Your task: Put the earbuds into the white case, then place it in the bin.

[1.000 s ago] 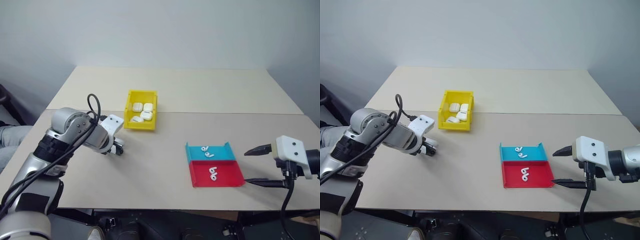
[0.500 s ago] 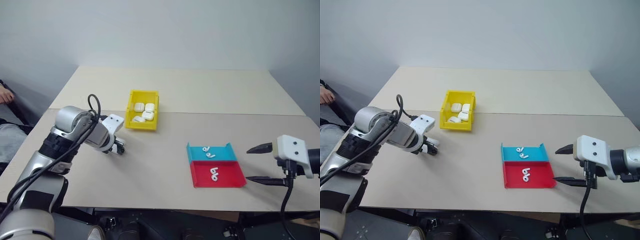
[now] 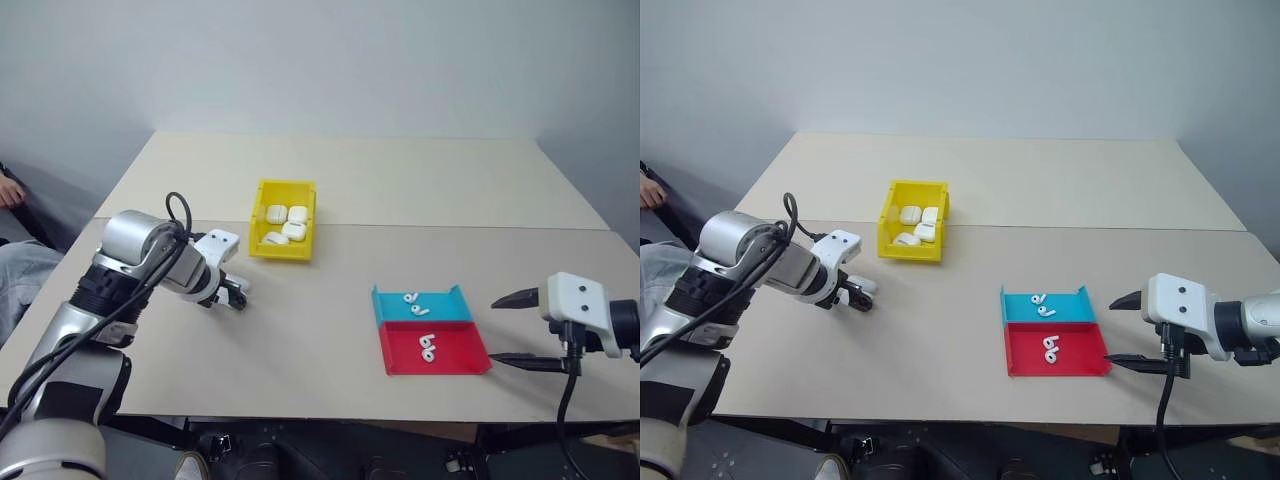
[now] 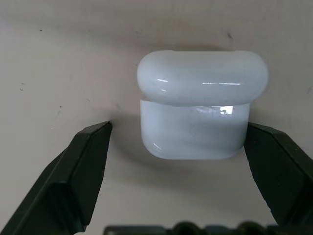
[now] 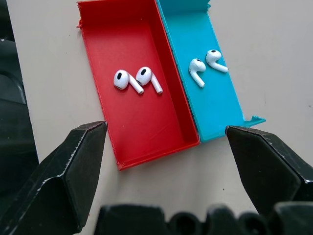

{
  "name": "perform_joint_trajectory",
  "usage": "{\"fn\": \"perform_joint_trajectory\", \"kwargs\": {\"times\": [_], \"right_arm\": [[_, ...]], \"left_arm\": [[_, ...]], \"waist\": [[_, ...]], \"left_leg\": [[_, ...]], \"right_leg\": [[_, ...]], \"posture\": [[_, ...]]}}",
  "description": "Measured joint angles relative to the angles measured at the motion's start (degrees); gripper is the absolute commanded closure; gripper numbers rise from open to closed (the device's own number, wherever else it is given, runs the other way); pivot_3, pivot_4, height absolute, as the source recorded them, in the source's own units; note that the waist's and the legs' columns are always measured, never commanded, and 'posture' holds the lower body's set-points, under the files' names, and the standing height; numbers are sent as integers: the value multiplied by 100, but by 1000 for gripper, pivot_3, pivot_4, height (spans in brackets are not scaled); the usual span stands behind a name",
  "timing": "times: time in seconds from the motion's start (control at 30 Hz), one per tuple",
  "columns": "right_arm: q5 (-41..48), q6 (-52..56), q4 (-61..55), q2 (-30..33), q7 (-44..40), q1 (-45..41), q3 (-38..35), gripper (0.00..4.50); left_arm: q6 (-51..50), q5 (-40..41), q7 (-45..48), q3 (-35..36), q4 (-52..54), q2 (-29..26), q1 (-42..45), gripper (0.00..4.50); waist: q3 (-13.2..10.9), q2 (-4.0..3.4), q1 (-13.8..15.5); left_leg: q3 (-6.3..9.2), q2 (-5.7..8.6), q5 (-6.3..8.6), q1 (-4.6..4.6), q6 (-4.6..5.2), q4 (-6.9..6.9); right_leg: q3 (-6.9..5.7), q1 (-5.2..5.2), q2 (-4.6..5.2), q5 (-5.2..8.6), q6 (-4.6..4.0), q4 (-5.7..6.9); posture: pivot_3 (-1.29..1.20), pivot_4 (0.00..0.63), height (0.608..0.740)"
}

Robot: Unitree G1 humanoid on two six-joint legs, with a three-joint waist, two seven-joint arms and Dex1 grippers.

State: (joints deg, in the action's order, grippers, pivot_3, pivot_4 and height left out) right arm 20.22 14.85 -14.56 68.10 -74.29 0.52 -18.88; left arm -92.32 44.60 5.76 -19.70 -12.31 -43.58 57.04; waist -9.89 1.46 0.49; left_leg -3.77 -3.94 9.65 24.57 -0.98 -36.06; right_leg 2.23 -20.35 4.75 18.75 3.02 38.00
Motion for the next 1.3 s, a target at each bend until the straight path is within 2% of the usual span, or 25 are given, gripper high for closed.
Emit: {"fn": "perform_joint_trajectory", "kwargs": {"times": [0.2,0.3,0.4,0.43,0.73,0.87,0.97,1.07,1.13,1.2,1.3], "right_arm": [[0,9,-16,-14,72,44,0,33],[0,38,-53,-14,91,49,0,0],[0,58,-68,-14,117,59,0,0],[0,60,-68,-14,121,66,0,0],[-4,64,-67,-14,134,79,0,0],[-8,64,-68,-12,127,63,-1,0],[22,99,-71,45,62,-14,-8,0],[170,243,-122,186,-93,-241,-32,0],[325,405,-185,353,-213,-431,-38,0],[440,551,-349,565,-325,-671,-7,0],[488,677,-584,834,-438,-936,134,0]], "left_arm": [[0,-474,606,-97,32,-2,20,0],[0,-665,803,-183,82,-2,41,609],[-1,-858,954,-231,188,-2,32,1580],[-1,-902,988,-236,209,-2,22,1767],[-1,-1274,1207,-284,725,-166,-165,1771],[0,-1284,1467,-290,1519,-604,-205,1771],[134,-1252,1676,58,2362,-866,-423,1771],[1189,-1350,1684,916,3460,-811,-1418,1771],[2253,-1442,1751,1455,3985,-512,-2254,1771],[4134,-1788,1916,1901,4395,8,-3385,1771],[6239,-2339,2266,1904,4442,400,-4320,1771]], "waist": [[0,0,-5],[0,0,-5],[0,0,-9],[0,1,-8],[-1,2,-23],[-2,4,-19],[-2,3,-17],[-1,1,-36],[1,-2,-40],[3,-5,-50],[6,-9,-27]], "left_leg": [[0,0,2,2,3,0],[1,0,4,4,6,0],[1,0,4,5,7,-1],[1,0,4,5,7,-1],[2,-1,6,8,10,-2],[2,-1,6,14,9,-2],[2,-1,6,13,9,-3],[0,-3,5,12,9,-2],[-3,-3,5,8,8,-4],[-8,-3,5,3,9,-1],[-9,-1,13,2,21,-2]], "right_leg": [[0,-1,0,0,0,0],[-1,-2,0,0,1,0],[-1,-4,0,0,1,1],[-1,-4,0,0,1,1],[-1,-6,0,0,0,1],[-1,-10,0,0,1,0],[-1,-8,0,0,1,0],[2,-9,2,0,0,0],[2,-4,5,0,-1,3],[4,-2,9,-1,-2,-5],[1,2,12,-1,-4,-7]], "posture": [[0,150,740],[0,150,740],[0,150,740],[0,150,740],[0,150,740],[0,150,740],[0,150,740],[0,150,740],[0,150,740],[0,150,740],[0,150,740]]}}
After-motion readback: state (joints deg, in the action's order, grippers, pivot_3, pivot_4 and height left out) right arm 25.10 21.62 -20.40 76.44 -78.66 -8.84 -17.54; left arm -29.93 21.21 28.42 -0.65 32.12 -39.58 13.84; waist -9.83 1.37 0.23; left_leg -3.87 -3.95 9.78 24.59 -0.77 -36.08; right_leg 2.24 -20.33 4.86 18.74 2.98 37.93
